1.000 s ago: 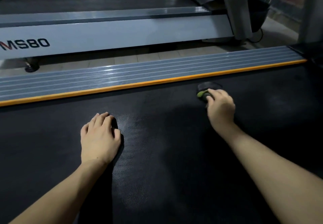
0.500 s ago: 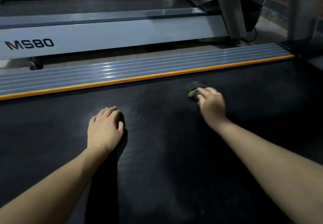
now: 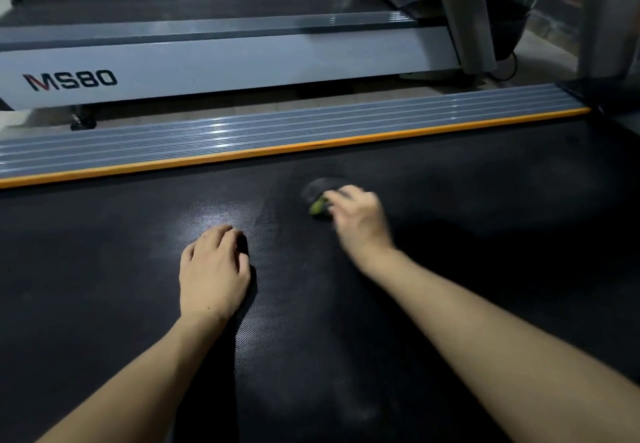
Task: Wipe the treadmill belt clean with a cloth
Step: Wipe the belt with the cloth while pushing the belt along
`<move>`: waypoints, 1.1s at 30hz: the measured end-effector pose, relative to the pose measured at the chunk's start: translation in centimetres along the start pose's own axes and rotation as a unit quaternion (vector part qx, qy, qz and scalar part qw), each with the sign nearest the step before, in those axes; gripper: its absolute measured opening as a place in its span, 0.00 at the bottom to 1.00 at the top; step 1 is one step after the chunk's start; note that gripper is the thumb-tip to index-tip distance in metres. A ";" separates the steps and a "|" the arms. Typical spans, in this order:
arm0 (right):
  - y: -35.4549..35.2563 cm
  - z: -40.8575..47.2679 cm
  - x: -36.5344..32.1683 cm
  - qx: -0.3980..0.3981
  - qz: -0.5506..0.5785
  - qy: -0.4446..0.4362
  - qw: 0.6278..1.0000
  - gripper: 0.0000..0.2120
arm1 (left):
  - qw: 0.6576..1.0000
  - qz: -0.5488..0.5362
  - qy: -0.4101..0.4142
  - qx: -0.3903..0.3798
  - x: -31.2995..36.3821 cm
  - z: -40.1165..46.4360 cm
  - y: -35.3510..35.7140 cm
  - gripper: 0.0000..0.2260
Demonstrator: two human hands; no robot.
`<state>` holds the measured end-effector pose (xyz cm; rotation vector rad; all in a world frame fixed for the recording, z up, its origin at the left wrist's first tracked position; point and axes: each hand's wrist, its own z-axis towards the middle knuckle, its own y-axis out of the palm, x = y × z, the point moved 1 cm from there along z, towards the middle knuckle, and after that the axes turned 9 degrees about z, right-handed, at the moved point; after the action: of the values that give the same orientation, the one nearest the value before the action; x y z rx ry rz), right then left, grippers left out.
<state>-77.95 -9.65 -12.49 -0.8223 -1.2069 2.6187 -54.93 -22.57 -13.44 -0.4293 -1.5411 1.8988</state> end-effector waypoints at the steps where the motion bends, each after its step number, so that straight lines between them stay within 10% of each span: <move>1: -2.1 0.0 3.6 0.037 -0.033 0.043 0.998 0.12 | 1.000 0.005 0.003 -0.002 0.1 0.2 0.0 0.12; 7: -3.5 -0.8 5.5 0.084 -0.070 0.189 0.976 0.11 | 1.000 0.009 -0.003 -0.008 0.5 0.4 0.0 0.13; 13: 5.2 -1.8 -10.2 -0.020 0.082 0.041 0.996 0.12 | 1.000 0.005 -0.015 -0.002 0.2 0.2 0.0 0.15; 17: 2.0 -1.0 -4.3 -0.030 0.060 -0.031 0.997 0.13 | 1.000 0.007 -0.002 0.001 0.1 0.1 -0.3 0.17; 25: -3.1 -1.2 3.2 0.085 -0.048 0.225 0.969 0.12 | 1.000 0.001 0.000 -0.004 0.5 0.4 -0.1 0.11; 33: 4.2 -3.5 -10.5 -0.047 0.107 0.003 0.993 0.15 | 0.999 -0.001 -0.034 0.018 -0.3 0.1 0.2 0.14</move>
<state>-66.88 -13.79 -13.07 -1.0306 -1.3156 2.7399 -54.81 -22.88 -13.60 -0.3498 -1.5471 1.9546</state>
